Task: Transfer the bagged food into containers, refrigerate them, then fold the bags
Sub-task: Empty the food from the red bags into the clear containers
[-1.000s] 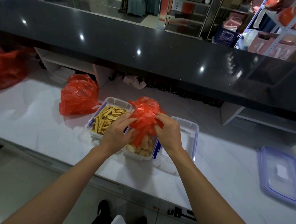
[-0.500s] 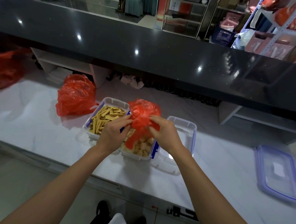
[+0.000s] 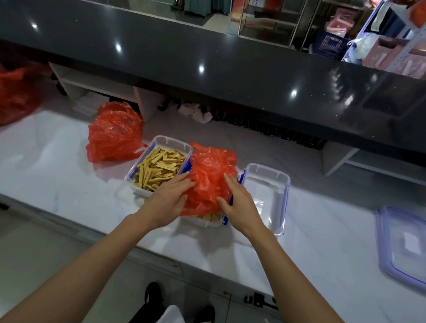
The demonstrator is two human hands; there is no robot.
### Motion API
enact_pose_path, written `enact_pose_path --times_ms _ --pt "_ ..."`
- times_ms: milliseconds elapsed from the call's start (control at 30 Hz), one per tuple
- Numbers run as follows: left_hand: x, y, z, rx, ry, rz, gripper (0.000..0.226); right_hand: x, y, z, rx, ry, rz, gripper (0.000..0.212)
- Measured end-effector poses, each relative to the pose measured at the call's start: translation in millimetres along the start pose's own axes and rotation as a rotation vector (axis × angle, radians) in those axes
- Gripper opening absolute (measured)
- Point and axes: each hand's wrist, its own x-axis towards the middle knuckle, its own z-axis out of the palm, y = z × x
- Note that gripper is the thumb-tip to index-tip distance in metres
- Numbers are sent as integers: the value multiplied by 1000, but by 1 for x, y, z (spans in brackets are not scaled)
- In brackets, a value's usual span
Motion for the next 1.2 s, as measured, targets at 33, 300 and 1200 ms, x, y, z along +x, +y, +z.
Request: enact_pose_path --times_ms 33,300,1200 --pt "-1 2 0 -44 52 -26 42 2 -3 3 28 18 -4 67" --pt "7 8 -3 -205 249 -353 20 8 -13 -6 214 301 -11 52" --pt "44 -34 -24 -214 120 70 52 34 -31 -11 -13 124 220 88"
